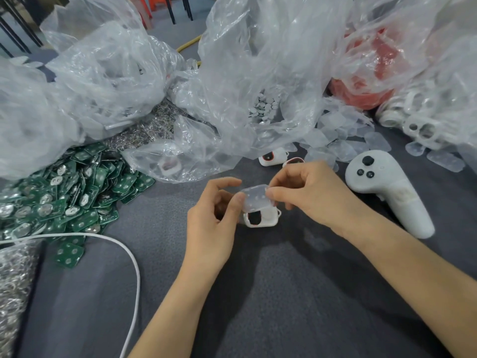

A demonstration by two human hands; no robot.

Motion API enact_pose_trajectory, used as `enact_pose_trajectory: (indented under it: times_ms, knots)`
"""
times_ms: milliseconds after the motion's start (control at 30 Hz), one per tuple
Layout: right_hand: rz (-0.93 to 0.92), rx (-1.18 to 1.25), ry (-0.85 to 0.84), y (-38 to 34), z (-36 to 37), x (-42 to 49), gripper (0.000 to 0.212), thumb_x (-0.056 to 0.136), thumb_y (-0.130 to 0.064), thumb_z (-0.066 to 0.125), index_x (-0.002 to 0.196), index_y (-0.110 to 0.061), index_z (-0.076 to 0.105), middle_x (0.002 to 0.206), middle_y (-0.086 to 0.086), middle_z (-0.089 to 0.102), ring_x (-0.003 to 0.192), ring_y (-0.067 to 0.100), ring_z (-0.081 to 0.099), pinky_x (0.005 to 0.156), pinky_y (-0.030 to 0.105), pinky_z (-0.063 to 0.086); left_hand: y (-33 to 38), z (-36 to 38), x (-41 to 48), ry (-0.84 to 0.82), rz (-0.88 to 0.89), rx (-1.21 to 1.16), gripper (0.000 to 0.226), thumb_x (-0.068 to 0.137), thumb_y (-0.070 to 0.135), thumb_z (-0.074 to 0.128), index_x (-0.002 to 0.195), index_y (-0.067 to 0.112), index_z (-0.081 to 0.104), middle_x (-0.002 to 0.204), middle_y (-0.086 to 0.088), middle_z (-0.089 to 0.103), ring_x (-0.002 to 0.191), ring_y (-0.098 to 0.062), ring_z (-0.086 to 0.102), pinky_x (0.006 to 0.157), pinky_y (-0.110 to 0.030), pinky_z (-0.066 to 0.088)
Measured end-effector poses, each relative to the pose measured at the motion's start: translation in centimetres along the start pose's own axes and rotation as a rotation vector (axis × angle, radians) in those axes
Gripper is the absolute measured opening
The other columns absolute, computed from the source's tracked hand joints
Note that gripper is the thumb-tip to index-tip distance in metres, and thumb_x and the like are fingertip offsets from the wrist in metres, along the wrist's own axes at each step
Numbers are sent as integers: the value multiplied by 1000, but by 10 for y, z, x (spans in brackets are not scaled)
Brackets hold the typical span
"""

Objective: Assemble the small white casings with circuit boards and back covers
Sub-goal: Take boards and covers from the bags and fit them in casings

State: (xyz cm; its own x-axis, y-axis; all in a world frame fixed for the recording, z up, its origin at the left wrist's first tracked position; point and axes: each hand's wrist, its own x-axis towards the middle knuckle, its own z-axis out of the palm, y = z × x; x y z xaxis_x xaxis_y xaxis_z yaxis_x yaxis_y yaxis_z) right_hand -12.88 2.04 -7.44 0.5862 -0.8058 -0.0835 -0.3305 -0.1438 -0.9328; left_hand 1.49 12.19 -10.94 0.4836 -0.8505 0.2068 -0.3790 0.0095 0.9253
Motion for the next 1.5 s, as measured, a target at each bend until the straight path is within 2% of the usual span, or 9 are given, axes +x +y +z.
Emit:
enact_pose_trajectory:
  times_ms: [233, 367, 533, 633, 700, 833, 1067, 1200, 1500]
  knots:
    - [141, -225, -118, 6, -5, 3, 11, 79, -21, 73, 69, -19, 69, 52, -8, 64, 48, -4, 55, 56, 15, 41, 0, 2, -3, -81, 44, 196, 26, 89, 10, 63, 85, 36, 61, 67, 9, 62, 59, -1, 50, 57, -9, 37]
    - [145, -308, -136, 7, -5, 4, 12, 75, -23, 75, 65, -23, 67, 52, -12, 63, 49, -3, 55, 56, 21, 48, 0, 4, -4, -144, 56, 328, 22, 90, 16, 60, 97, 36, 62, 70, 10, 56, 63, -3, 50, 59, -11, 34]
    - [110, -414, -84, 11, -3, 6, 16, 74, -25, 75, 65, -25, 62, 49, -17, 58, 46, -7, 51, 50, 14, 39, 2, 5, -3, -125, 86, 394, 26, 88, 7, 59, 107, 23, 65, 69, 13, 50, 66, -4, 48, 63, -10, 33]
    - [85, -418, -61, 12, -2, 6, 18, 72, -27, 77, 67, -25, 59, 49, -14, 56, 45, -4, 50, 51, 18, 39, 3, 3, -4, -76, 99, 359, 27, 88, 8, 61, 112, 21, 63, 89, 10, 55, 79, -4, 53, 73, -11, 39]
    - [75, -395, -75, 12, -3, 7, 19, 72, -28, 78, 71, -26, 59, 56, -9, 59, 45, -3, 51, 52, 21, 42, 3, 2, -4, -138, 89, 354, 34, 88, 24, 60, 122, 25, 57, 106, 10, 56, 98, -7, 54, 87, -23, 41]
    - [56, -326, -118, 11, -7, 7, 19, 75, -25, 78, 81, -28, 59, 58, -5, 59, 43, 0, 52, 48, 15, 42, 3, -2, -5, -347, 130, 523, 71, 78, 51, 63, 142, 38, 35, 123, 20, 52, 117, -2, 37, 95, -19, 22]
    - [-29, -352, -211, 11, -10, 7, 15, 76, -19, 76, 75, -29, 66, 64, -6, 58, 52, -1, 47, 54, 15, 40, -2, -4, -2, -341, 159, 461, 76, 81, 27, 71, 138, 47, 25, 119, 27, 55, 114, 3, 37, 96, -19, 21]
    - [-73, -387, -201, 12, -6, 5, 15, 77, -19, 76, 80, -30, 67, 69, -7, 60, 56, -2, 48, 57, 12, 39, -4, -3, -1, -342, 159, 467, 78, 81, 29, 73, 139, 47, 24, 116, 33, 54, 110, 9, 34, 98, -7, 14]
    - [-117, -431, -229, 10, -5, 5, 10, 77, -25, 76, 80, -31, 70, 80, -10, 57, 67, -10, 48, 64, 9, 37, -5, -4, 0, -343, 171, 473, 78, 81, 35, 71, 143, 43, 26, 116, 35, 53, 107, 13, 33, 99, -10, 16]
